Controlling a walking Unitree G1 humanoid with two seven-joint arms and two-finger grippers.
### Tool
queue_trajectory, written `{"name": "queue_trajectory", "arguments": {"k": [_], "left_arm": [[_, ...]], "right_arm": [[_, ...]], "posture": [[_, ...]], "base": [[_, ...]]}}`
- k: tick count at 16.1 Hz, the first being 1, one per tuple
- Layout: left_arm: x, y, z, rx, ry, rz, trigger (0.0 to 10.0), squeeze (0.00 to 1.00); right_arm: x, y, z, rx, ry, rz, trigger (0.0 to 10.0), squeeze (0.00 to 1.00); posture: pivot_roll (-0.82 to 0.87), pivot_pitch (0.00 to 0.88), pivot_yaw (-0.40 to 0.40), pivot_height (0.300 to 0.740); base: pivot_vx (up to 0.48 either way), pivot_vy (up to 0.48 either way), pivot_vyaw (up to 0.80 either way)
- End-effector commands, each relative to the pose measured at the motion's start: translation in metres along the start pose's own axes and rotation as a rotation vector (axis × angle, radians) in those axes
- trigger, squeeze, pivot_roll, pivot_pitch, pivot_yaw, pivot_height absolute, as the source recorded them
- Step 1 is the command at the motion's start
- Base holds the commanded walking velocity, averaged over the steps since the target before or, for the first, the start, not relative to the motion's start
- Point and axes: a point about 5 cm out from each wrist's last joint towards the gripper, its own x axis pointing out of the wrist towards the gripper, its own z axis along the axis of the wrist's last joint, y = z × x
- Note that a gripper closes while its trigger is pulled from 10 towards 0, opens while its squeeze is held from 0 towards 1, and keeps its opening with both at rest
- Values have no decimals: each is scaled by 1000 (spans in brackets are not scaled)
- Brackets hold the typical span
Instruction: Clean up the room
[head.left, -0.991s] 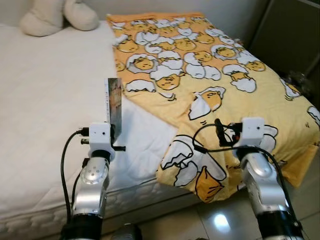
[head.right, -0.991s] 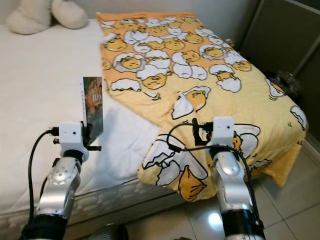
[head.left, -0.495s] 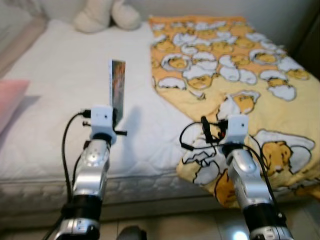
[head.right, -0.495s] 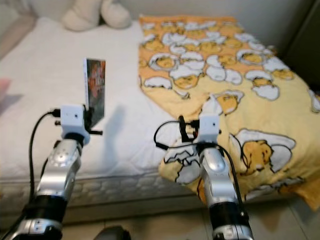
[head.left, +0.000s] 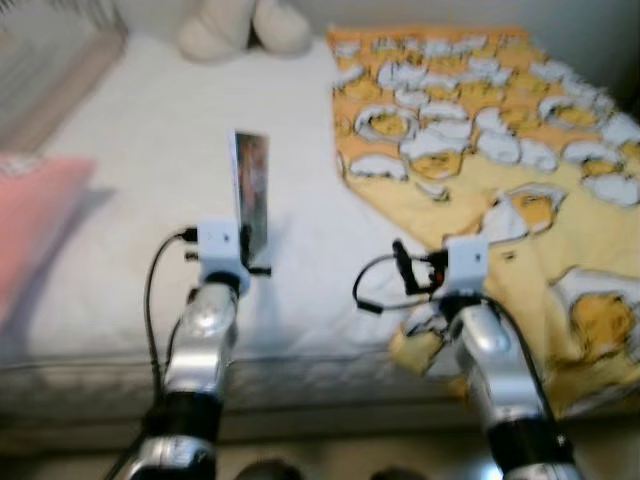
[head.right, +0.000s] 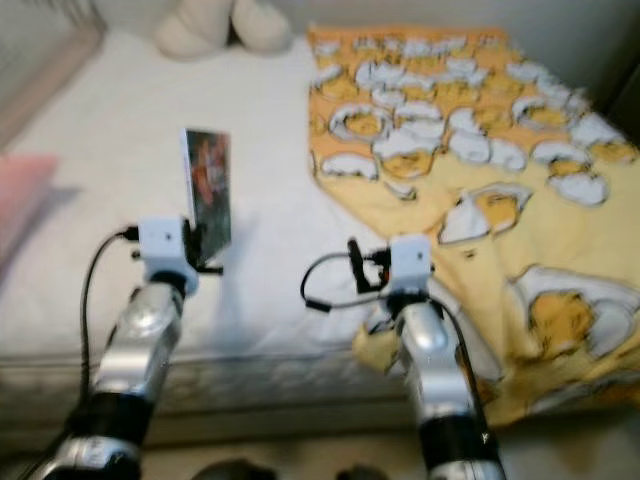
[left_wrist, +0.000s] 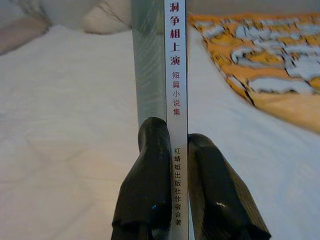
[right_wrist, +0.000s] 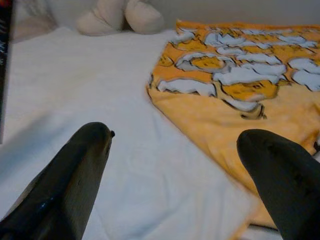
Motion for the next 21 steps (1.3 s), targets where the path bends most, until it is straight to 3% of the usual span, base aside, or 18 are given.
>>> {"name": "queue_trajectory", "arguments": {"k": [1, 2, 4, 6, 8, 13, 17, 18, 19, 20, 21], "left_arm": [[5, 5, 8, 27, -13, 17, 10000, 0], [10, 6, 7, 17, 12, 23, 10000, 0], [17, 7, 14, 19, -16, 28, 10000, 0], [20, 5, 13, 7, -4, 31, 10000, 0], [21, -1, 12, -6, -4, 13, 10000, 0], [22, -4, 11, -8, -13, 7, 10000, 0], [22, 0, 10, -2, -23, 3, 10000, 0], [21, 1, 12, -2, -34, -4, 10000, 0], [19, 5, 15, 6, -58, -2, 10000, 0], [16, 10, 13, 12, -62, 4, 10000, 0], [13, 11, 8, 15, -45, 9, 10000, 0]], "right_arm": [[2, 13, 1, -48, -7, 53, 10000, 0], [2, 21, 3, -44, -12, 103, 10000, 0], [4, 17, 9, 22, -55, 57, 10000, 0], [5, 11, 8, 21, -48, 19, 10000, 16], [3, 10, 7, 10, -43, 28, 10000, 196], [5, 5, 10, -14, -46, 33, 10000, 416], [7, 11, 10, 12, -54, 31, 10000, 412], [6, 10, 8, 28, -48, 10, 10000, 365], [4, 11, 4, 53, -29, -8, 10000, 235], [0, 15, 0, 68, -17, -12, 10000, 180], [-1, 17, -3, 80, -13, 4, 10000, 204]], "posture": [[23, 0, 37, 740], [23, 0, 41, 740], [7, 0, 37, 740], [-2, 0, 31, 740], [-5, 0, 19, 740], [1, 0, 2, 740], [14, 0, 7, 740], [17, 0, 8, 740], [24, 0, 8, 740], [37, 0, 4, 740], [49, 0, -1, 740]], "base": [[0, 0, 0], [0, 0, 0], [0, 0, 0], [0, 0, 0], [0, 0, 0], [0, 0, 0], [0, 0, 0], [0, 0, 0], [0, 480, 0], [0, 480, 0], [0, 480, 0]]}}
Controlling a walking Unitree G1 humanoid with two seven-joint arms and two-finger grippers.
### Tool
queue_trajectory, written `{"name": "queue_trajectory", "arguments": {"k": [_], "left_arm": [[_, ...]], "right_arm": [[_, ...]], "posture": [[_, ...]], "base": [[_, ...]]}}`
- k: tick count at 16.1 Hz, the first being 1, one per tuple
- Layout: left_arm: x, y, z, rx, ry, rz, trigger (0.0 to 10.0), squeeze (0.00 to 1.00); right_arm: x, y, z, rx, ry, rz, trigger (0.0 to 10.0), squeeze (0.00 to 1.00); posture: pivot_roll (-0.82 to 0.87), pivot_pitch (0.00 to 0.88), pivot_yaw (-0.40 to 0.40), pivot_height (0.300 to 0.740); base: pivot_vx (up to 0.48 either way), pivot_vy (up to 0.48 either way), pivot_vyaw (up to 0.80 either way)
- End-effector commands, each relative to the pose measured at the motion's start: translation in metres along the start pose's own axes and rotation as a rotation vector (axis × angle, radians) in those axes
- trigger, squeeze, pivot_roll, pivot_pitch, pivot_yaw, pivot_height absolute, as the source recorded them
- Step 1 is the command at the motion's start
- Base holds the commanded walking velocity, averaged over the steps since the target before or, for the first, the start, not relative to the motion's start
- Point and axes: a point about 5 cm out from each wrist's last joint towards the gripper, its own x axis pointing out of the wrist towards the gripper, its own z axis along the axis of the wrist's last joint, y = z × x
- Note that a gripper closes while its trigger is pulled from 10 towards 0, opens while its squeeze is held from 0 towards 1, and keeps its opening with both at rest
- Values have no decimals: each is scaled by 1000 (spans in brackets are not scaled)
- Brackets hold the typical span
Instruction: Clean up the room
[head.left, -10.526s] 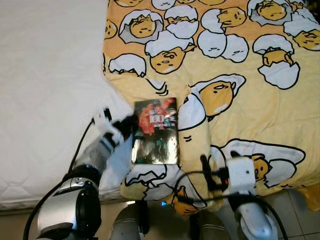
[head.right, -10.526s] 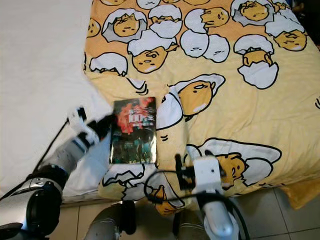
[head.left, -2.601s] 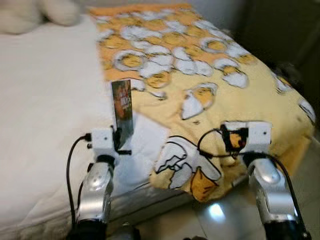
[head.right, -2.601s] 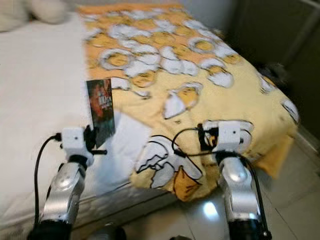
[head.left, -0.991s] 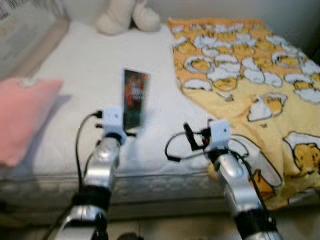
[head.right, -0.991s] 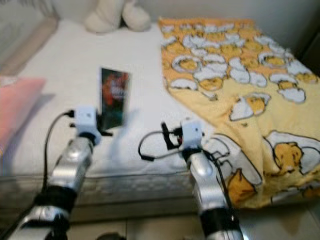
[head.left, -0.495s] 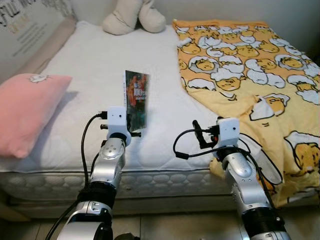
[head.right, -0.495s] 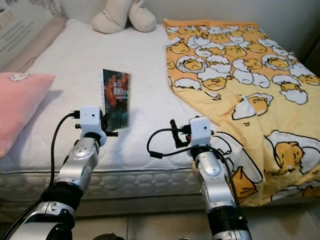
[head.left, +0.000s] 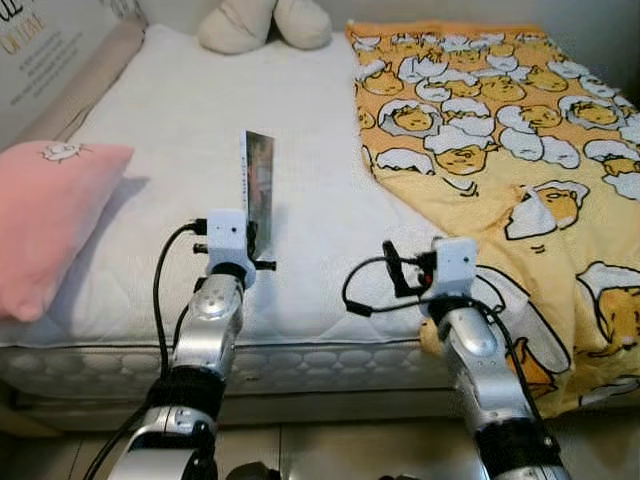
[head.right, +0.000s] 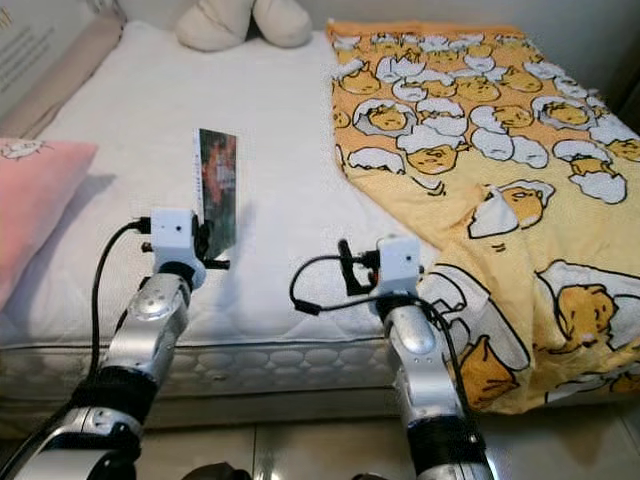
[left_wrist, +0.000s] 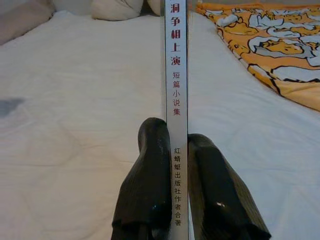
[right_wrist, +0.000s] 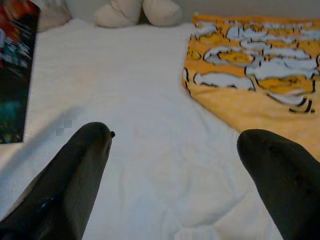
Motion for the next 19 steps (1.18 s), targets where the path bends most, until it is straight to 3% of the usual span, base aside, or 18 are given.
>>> {"name": "queue_trajectory", "arguments": {"k": [1, 7, 11, 15, 19], "left_arm": [[-2, 5, 6, 8, -42, 15, 10000, 0], [1, -3, 8, 5, -34, -1, 10000, 0], [6, -6, 13, 18, -36, -26, 10000, 0], [8, -20, 22, 34, -94, -136, 10000, 0], [7, -19, 28, 36, -137, -168, 10000, 0]], "right_arm": [[0, 3, 1, 16, -4, 12, 10000, 224], [6, -4, 9, -17, -21, 7, 10000, 384], [5, -7, 8, -27, -28, -6, 10000, 424], [3, -13, 10, -33, -41, -63, 10000, 302], [2, -10, 8, -58, -40, -57, 10000, 294]], "posture": [[52, 0, -3, 740], [31, 0, 3, 740], [8, 0, 31, 740], [-4, 0, 33, 740], [18, 0, 17, 740]], "base": [[0, 480, 550], [0, 80, 596], [0, 0, 572], [0, 0, 288], [395, 0, 0]]}}
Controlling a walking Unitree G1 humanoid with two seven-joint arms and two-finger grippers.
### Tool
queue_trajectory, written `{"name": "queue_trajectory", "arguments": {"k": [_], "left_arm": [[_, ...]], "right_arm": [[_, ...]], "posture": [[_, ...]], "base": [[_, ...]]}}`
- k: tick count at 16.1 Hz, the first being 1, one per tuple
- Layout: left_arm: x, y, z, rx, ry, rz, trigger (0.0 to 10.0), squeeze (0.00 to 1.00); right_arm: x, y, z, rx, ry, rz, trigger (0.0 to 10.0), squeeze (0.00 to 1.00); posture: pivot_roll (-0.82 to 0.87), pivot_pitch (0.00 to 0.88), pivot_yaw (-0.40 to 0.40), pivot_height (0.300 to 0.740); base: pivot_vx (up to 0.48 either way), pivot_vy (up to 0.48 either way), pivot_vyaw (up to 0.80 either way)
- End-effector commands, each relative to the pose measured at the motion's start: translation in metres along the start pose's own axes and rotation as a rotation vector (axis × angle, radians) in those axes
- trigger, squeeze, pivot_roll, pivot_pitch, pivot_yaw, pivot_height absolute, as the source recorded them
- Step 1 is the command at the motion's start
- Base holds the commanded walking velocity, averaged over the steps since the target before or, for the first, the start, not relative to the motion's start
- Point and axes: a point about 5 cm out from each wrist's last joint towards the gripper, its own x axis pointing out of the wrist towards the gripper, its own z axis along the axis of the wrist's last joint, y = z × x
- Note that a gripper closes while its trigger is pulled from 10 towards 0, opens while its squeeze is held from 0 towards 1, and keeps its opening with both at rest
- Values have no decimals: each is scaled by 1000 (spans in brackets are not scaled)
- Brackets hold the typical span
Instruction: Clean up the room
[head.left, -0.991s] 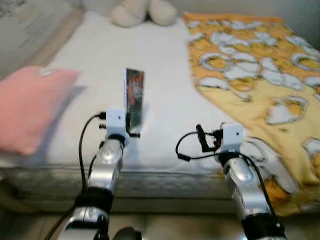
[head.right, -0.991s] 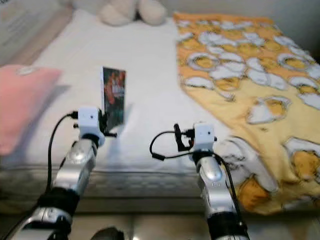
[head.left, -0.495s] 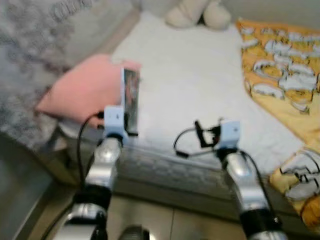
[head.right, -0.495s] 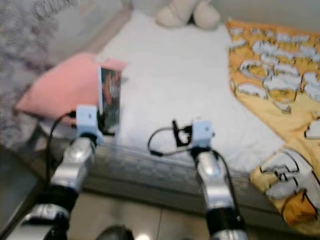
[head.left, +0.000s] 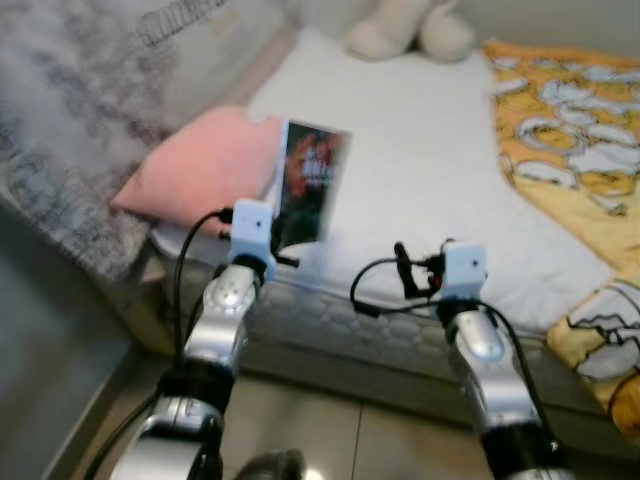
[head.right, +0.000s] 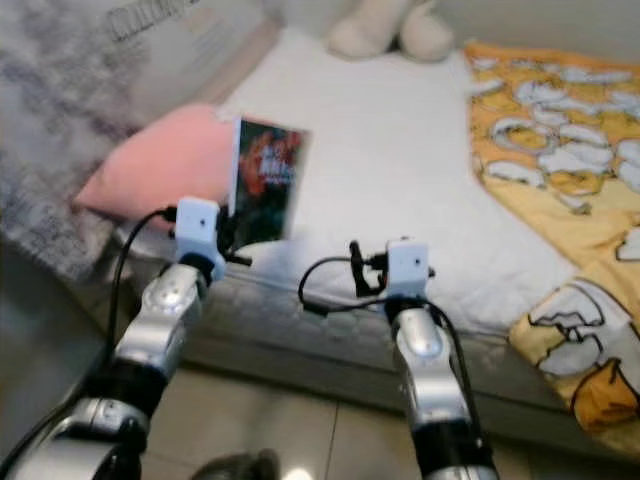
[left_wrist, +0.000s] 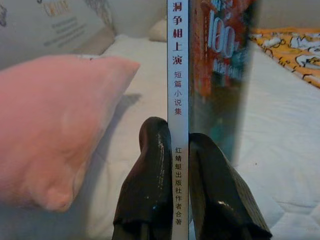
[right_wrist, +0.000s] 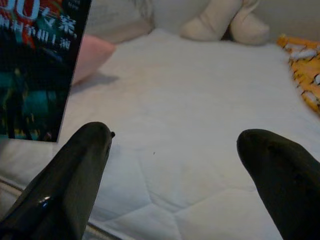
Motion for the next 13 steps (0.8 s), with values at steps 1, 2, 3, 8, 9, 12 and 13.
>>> {"name": "queue_trajectory", "arguments": {"k": [1, 2, 3, 8, 9, 12, 13], "left_arm": [[4, 4, 19, 12, -84, 8, 10000, 0], [4, 4, 20, 13, -86, 9, 10000, 0], [3, 5, 20, 12, -87, 13, 10000, 0], [3, 5, 17, -6, -78, 33, 10000, 0], [3, 6, 16, -8, -73, 35, 10000, 0], [5, 13, 19, -8, -77, 58, 10000, 0], [5, 15, 20, 2, -83, 60, 10000, 0]], "right_arm": [[3, -2, 6, -11, -21, -10, 10000, 294], [5, 0, 7, -11, -24, -1, 10000, 298], [6, 0, 7, -12, -26, 1, 10000, 294], [8, 0, 9, -19, -27, 20, 10000, 302], [8, 0, 8, -19, -26, 23, 10000, 302], [7, 2, 7, -16, -19, 34, 10000, 302], [7, 3, 6, -17, -15, 43, 10000, 302]], "posture": [[21, 0, 17, 740], [25, 0, 16, 740], [25, 0, 16, 740], [28, 0, 13, 740], [29, 0, 8, 740], [39, 0, 0, 740], [42, 0, -1, 740]], "base": [[472, 0, 0], [472, 0, 0], [472, 0, 0], [461, 0, 0], [454, 0, 0], [455, 0, 0], [454, 0, 0]]}}
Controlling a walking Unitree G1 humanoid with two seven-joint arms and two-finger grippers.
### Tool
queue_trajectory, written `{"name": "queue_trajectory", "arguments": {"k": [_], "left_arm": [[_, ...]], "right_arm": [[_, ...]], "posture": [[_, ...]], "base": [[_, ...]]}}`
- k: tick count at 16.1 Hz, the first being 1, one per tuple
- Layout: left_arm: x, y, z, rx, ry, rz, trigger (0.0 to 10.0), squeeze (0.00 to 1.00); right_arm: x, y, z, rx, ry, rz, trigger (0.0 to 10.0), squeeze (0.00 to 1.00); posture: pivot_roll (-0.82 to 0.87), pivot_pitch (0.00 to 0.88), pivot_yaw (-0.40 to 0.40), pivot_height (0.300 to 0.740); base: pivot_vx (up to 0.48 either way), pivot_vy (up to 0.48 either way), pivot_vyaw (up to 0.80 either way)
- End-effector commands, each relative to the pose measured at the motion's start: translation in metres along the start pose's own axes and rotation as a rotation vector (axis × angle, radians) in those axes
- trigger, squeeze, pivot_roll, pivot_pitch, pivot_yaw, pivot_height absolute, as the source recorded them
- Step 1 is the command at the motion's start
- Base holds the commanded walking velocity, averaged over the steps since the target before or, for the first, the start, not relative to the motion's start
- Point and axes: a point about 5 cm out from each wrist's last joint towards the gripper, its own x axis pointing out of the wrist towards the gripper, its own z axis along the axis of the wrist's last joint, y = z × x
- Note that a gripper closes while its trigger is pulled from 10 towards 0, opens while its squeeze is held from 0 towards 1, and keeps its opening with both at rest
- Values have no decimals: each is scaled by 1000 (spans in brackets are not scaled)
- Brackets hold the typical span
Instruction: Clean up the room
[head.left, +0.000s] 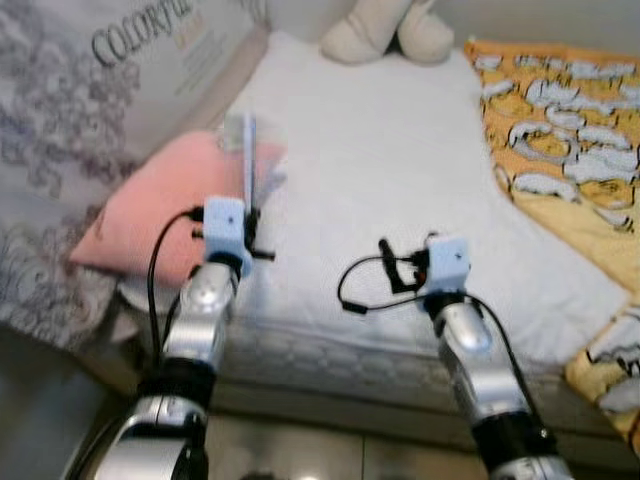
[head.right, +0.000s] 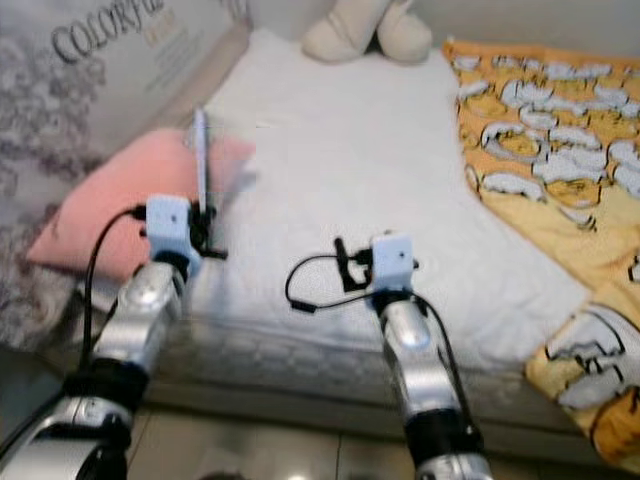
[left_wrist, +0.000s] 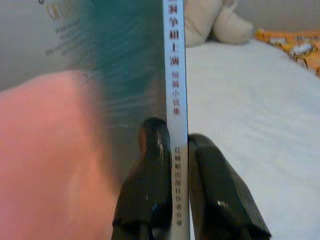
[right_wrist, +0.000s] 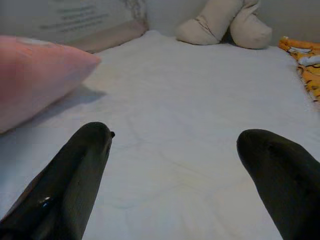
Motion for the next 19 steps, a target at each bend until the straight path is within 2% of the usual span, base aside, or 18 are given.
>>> {"name": "queue_trajectory", "arguments": {"k": [1, 4, 5, 7, 9, 10, 11, 12, 14, 16, 17, 18, 19], "left_arm": [[5, -7, 14, 10, -65, -35, 10000, 0], [11, -6, 24, -5, -77, -88, 10000, 0], [15, -8, 34, -26, -103, -137, 10000, 0], [31, -20, 44, -44, -10, -322, 10000, 0], [36, -42, 44, -234, 144, -618, 10000, 0], [36, -45, 42, -288, 180, -669, 10000, 0], [34, -50, 39, -420, 255, -780, 10000, 0], [32, -51, 36, -507, 300, -825, 10000, 0], [27, -45, 24, -542, 362, -823, 10000, 0], [21, -28, -3, -416, 471, -682, 10000, 0], [20, -20, -10, -348, 495, -601, 10000, 0], [20, -2, -18, -236, 518, -462, 10000, 0], [20, 11, -19, -181, 519, -373, 10000, 0]], "right_arm": [[-1, -5, 0, -7, -2, -9, 10000, 306], [-2, 1, -1, 1, 0, 3, 10000, 302], [-4, 1, -1, 3, 1, 6, 10000, 302], [-14, 0, -4, -2, 15, 14, 10000, 306], [-29, -3, -5, -15, 27, 8, 10000, 302], [-34, -4, -5, -14, 29, 0, 10000, 302], [-45, -8, -4, -13, 39, -20, 10000, 306], [-58, -8, -5, -16, 54, -29, 10000, 306], [-84, -5, -10, -4, 102, -45, 10000, 306], [-101, 3, -15, 10, 146, -40, 10000, 302], [-103, 5, -15, 12, 152, -36, 10000, 306], [-106, 8, -14, 16, 162, -29, 10000, 306], [-109, 9, -13, 18, 172, -27, 10000, 306]], "posture": [[46, 0, -1, 740], [44, 0, -3, 740], [42, 0, -6, 740], [15, 12, -10, 740], [-37, 62, 1, 740], [-60, 84, 7, 740], [-91, 116, 15, 740], [-123, 158, 26, 740], [-149, 220, 33, 740], [-159, 248, 36, 740], [-163, 258, 35, 740], [-165, 265, 33, 740], [-166, 269, 33, 740]], "base": [[454, 0, 0], [153, 0, 0], [0, 0, 0], [0, 0, 0], [0, 0, 0], [0, 0, 0], [0, 0, 0], [0, 0, 0], [0, 0, 0], [0, 0, 0], [0, 0, 0], [0, 0, 0], [0, 0, 0]]}}
